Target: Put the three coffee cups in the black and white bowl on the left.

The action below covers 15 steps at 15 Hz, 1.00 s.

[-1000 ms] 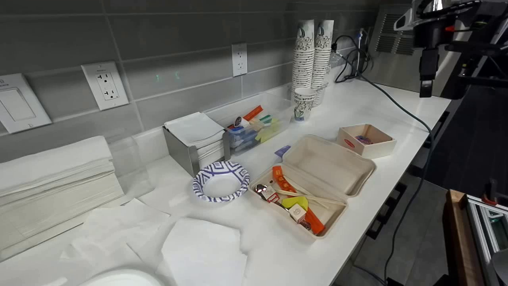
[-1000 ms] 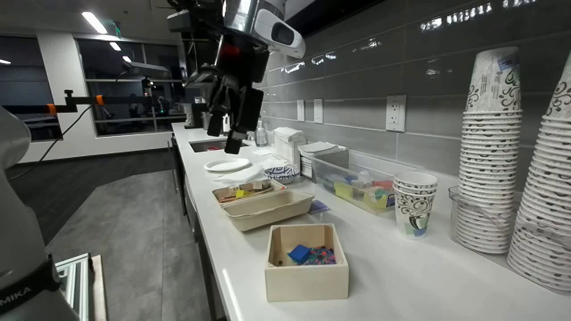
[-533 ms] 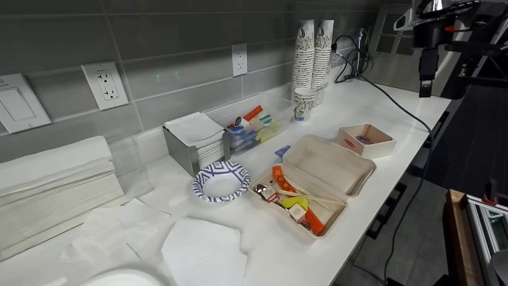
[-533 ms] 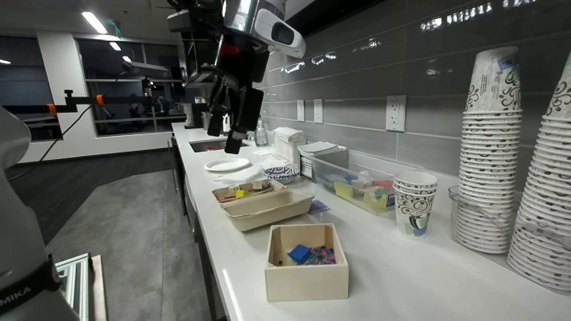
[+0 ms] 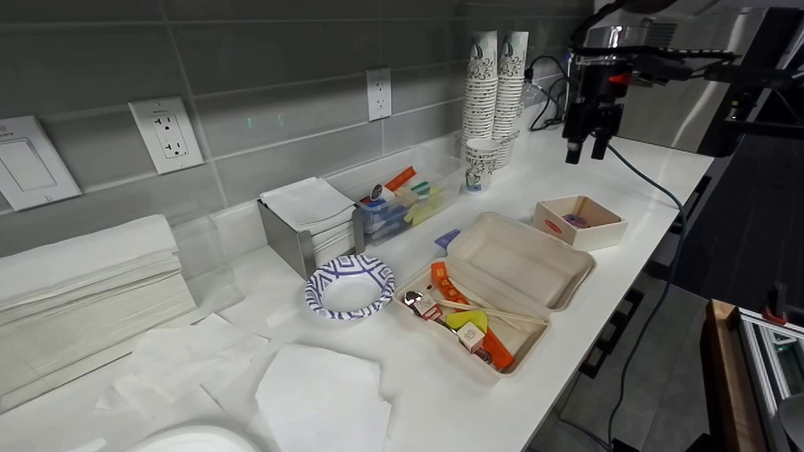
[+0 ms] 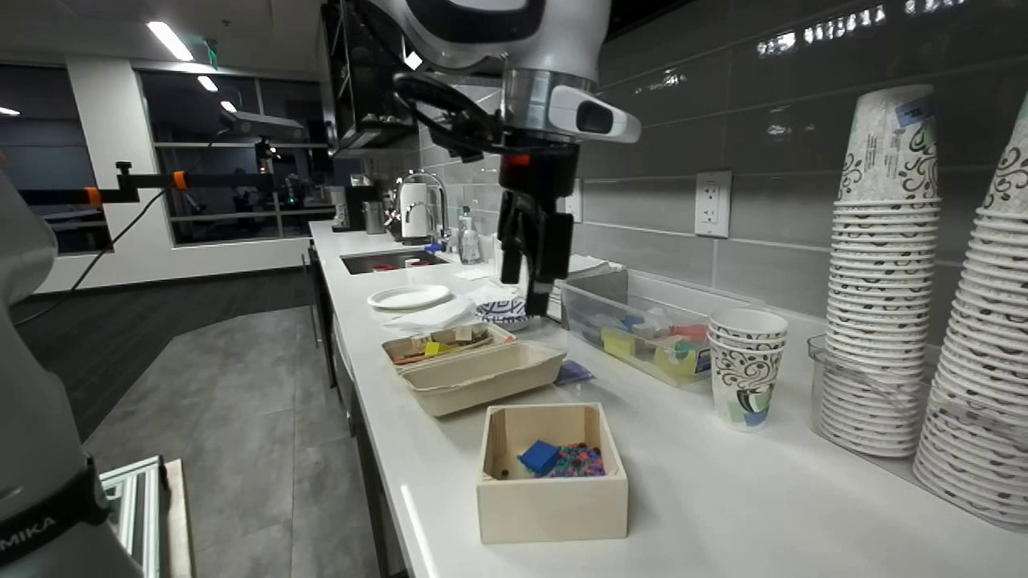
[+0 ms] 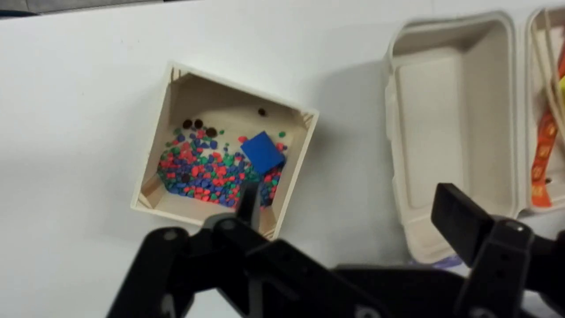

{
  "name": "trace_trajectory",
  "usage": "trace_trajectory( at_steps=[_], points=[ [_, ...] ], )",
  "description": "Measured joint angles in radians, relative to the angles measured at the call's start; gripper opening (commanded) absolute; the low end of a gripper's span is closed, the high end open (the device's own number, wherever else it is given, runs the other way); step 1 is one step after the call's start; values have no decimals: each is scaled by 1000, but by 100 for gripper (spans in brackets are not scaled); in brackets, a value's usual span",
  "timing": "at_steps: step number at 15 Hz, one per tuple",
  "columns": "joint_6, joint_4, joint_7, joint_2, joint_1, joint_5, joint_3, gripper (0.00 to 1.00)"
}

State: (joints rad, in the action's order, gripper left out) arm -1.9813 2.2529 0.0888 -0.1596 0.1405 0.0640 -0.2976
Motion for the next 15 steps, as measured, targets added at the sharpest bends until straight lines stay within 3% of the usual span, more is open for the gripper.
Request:
trace_trajectory(
  at_steps=[6, 15],
  points=[
    [-80, -247, -194, 283, 59, 109, 3, 100],
    [-249, -515, -541, 538, 108, 227, 5, 100]
  ],
)
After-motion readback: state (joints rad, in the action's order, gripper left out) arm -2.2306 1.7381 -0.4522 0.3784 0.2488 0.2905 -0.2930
